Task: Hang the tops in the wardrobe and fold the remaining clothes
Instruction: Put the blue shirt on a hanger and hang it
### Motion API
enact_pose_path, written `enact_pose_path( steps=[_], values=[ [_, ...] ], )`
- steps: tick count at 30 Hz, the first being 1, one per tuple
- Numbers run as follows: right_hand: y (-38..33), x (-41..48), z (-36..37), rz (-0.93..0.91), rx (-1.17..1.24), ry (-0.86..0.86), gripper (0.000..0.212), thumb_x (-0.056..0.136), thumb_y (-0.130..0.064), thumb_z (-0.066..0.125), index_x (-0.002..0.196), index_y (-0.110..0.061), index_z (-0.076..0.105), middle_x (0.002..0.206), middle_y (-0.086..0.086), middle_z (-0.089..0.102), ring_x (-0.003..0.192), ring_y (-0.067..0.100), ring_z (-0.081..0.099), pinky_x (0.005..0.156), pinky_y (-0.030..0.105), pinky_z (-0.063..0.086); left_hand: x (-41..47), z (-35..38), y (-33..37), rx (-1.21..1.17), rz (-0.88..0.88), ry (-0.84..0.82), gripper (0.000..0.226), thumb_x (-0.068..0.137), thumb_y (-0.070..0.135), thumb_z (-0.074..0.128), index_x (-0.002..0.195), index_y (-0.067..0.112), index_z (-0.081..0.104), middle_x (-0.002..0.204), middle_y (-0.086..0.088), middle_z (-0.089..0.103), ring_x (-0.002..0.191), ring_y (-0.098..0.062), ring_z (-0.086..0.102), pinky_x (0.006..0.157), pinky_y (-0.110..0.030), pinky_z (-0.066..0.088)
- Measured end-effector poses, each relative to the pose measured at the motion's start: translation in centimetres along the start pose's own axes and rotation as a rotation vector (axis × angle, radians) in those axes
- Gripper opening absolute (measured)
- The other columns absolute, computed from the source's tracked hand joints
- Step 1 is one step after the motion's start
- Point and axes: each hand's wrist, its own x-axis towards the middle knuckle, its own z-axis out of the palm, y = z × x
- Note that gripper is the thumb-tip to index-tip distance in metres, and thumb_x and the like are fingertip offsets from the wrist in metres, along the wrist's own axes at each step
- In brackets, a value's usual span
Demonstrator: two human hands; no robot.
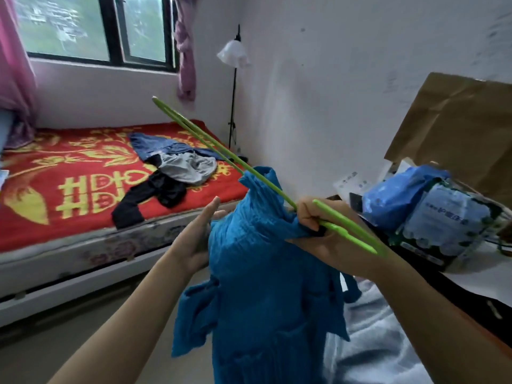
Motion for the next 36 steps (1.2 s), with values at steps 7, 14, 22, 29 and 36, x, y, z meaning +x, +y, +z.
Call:
enact_pose_path(
  steps=[7, 14, 22, 29, 36],
  values=[
    [2.2, 1.3, 5.4, 0.086, 0.116, 0.092, 0.049, 0.07, -0.001, 0.066, 0.066, -0.034, 0.03, 0.059, -0.01, 0.04, 0.056, 0.005, 0.043, 0.053, 0.019, 0.033, -2.8, -3.3, 4.4, 0.155, 0.4, 0.499, 0.052, 0.086, 0.0, 0.058, 0.131, 0.023, 0.047, 0.094, -0.006, 0.066, 0.061, -0.013, 0.068, 0.047, -0.022, 0.053],
    [5.9, 1.4, 11.4, 0.188, 0.176, 0.125, 0.061, 0.069, 0.016, 0.064, 0.062, -0.036, 0.033, 0.055, -0.009, 0.04, 0.053, 0.005, 0.032, 0.053, 0.027, 0.03, -5.6, -6.7, 7.8, 0.358, 0.512, 0.706, 0.046, 0.086, 0.008, 0.064, 0.127, 0.023, 0.051, 0.102, -0.008, 0.063, 0.069, -0.01, 0.062, 0.043, -0.019, 0.047],
    [8.4, 5.2, 16.0, 0.193, 0.311, 0.1, 0.072, 0.071, 0.02, 0.059, 0.066, -0.051, 0.045, 0.065, -0.016, 0.052, 0.051, -0.002, 0.038, 0.05, 0.011, 0.029, -6.6, -10.2, 11.5, 0.352, 0.572, 0.826, 0.028, 0.085, 0.004, 0.061, 0.104, 0.025, 0.059, 0.086, -0.001, 0.066, 0.075, -0.011, 0.06, 0.065, -0.025, 0.044],
    [11.7, 15.4, 20.0, 0.238, 0.449, 0.182, 0.059, 0.07, 0.029, 0.053, 0.061, -0.021, 0.025, 0.058, -0.009, 0.03, 0.051, -0.002, 0.028, 0.05, 0.011, 0.025, -4.3, -14.2, 18.8, 0.313, 0.683, 0.778, 0.03, 0.085, 0.0, 0.06, 0.101, 0.025, 0.058, 0.086, -0.002, 0.064, 0.074, -0.01, 0.059, 0.064, -0.024, 0.046],
    [14.6, 31.0, 22.3, 0.227, 0.434, 0.277, 0.052, 0.071, 0.023, 0.059, 0.059, -0.018, 0.028, 0.058, -0.002, 0.029, 0.053, 0.002, 0.027, 0.05, 0.018, 0.024, -0.8, -19.6, 30.5, 0.329, 0.892, 0.69, 0.037, 0.086, -0.005, 0.053, 0.103, 0.028, 0.057, 0.079, 0.008, 0.07, 0.068, -0.002, 0.065, 0.066, -0.022, 0.048]
  ],
)
